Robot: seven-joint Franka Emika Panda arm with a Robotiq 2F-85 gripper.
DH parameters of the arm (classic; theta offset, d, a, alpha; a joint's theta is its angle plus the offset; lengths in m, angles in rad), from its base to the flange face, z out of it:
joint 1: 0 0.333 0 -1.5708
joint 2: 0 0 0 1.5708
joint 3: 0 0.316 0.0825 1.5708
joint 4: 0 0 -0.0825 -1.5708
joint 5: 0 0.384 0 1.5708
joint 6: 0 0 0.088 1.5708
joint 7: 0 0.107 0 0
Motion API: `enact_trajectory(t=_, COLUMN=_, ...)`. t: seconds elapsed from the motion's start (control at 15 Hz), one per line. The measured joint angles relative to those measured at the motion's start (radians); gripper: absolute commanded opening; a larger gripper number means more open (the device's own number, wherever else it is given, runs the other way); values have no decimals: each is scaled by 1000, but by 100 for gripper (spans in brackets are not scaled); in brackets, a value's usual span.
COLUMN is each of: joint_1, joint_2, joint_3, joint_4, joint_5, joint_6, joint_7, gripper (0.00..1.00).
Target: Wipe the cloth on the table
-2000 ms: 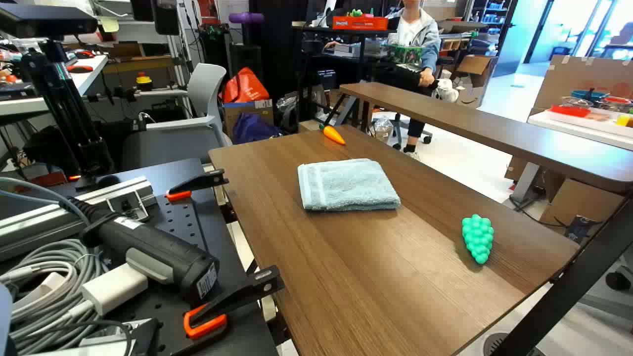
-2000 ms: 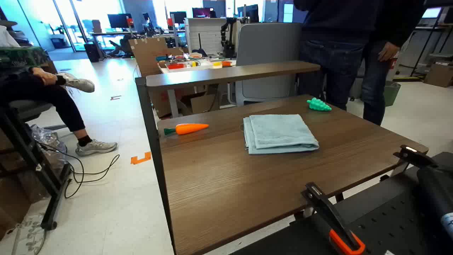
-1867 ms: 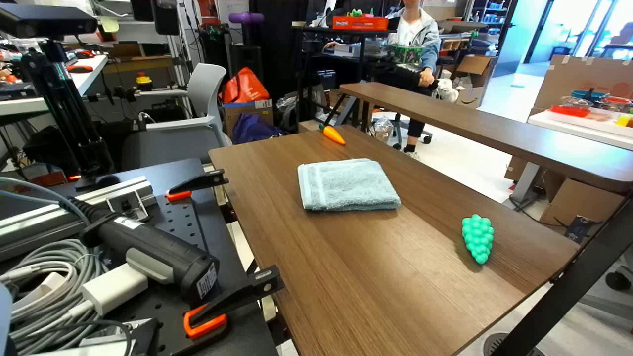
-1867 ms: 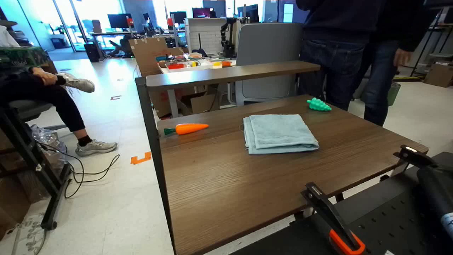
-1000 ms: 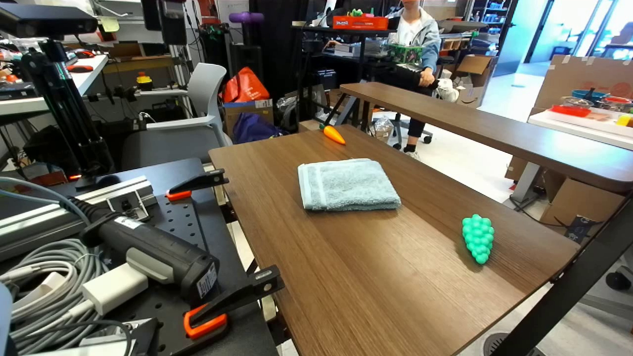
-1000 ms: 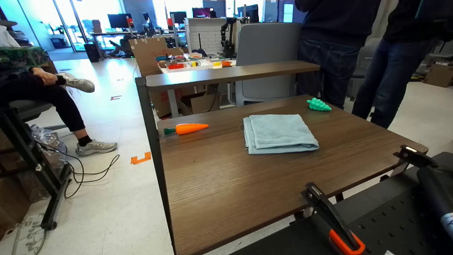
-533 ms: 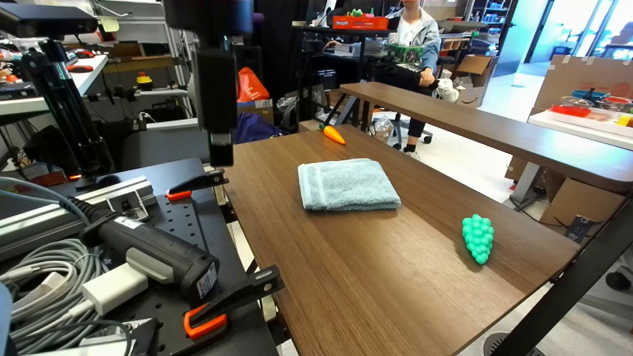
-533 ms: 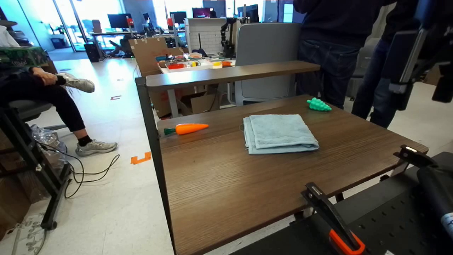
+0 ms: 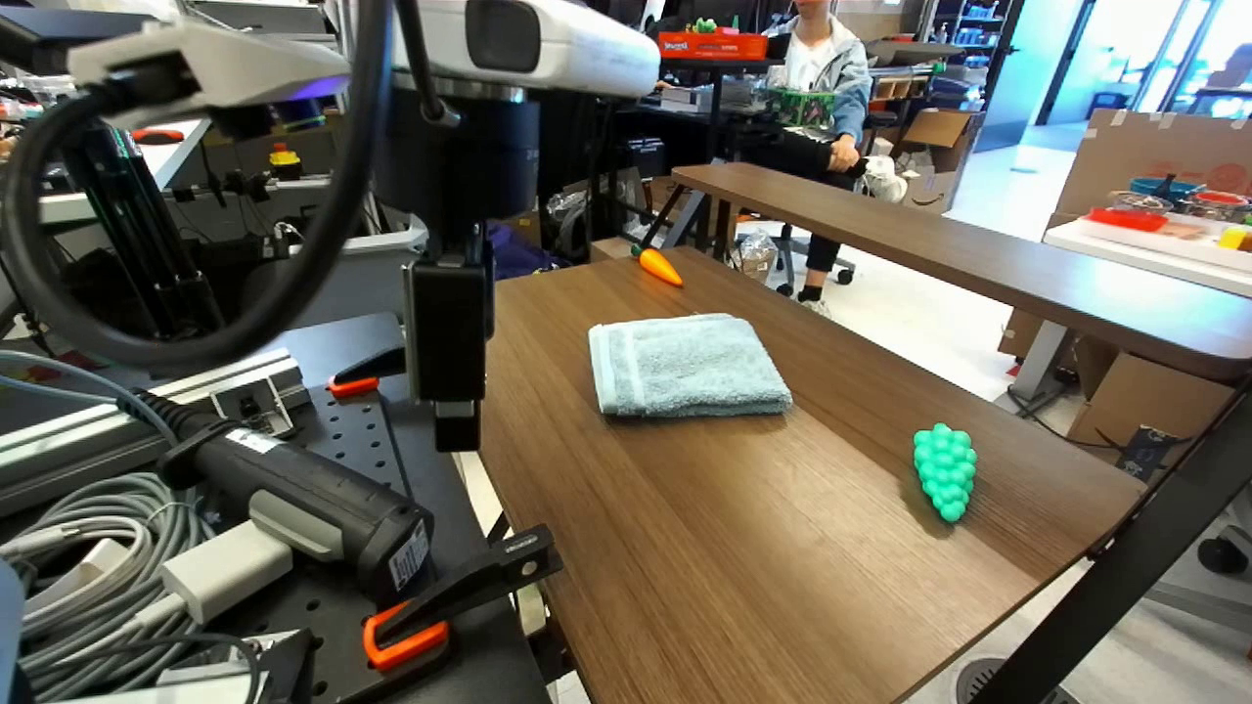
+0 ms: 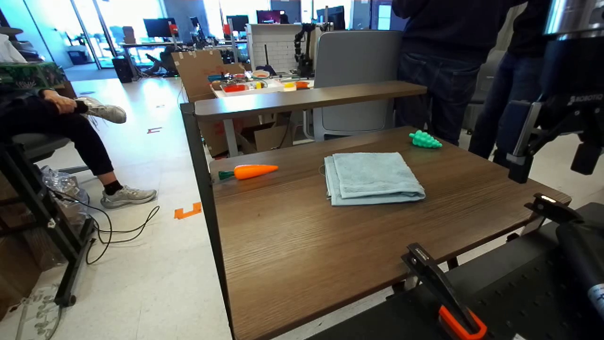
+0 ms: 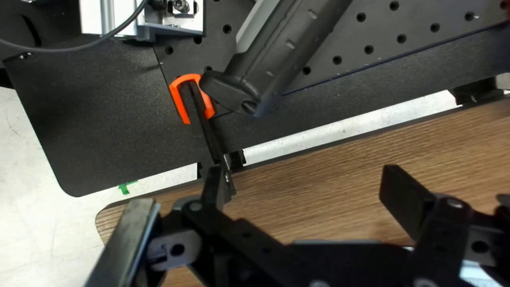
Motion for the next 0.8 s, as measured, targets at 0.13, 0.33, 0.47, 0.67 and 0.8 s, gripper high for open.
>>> enact_trajectory(t=0.13, joint_1=0, joint_2=0, joint_3=0, joint_4=1, joint_5=0, joint_6=0, joint_7=1, gripper=100)
enact_trajectory(t=0.33, joint_1=1, joint_2=14, joint_3=-5, joint_4=17, joint_5=-6, joint_6=6, joint_7=39, gripper=100)
enact_trajectory(t=0.47, joint_1=1, joint_2=54, joint_3=-18, joint_4=59, joint_5=-6, joint_6=14, joint_7=57, gripper=100)
enact_trajectory(t=0.67, joint_1=1, joint_2=153, joint_3=-42, joint_4=161, joint_5=29, joint_6=14, joint_7=57, gripper=100)
enact_trajectory(t=0.8, joint_1=1, joint_2=235, joint_3=-54, joint_4=244, joint_5=89, joint_6=14, joint_7=42, gripper=100)
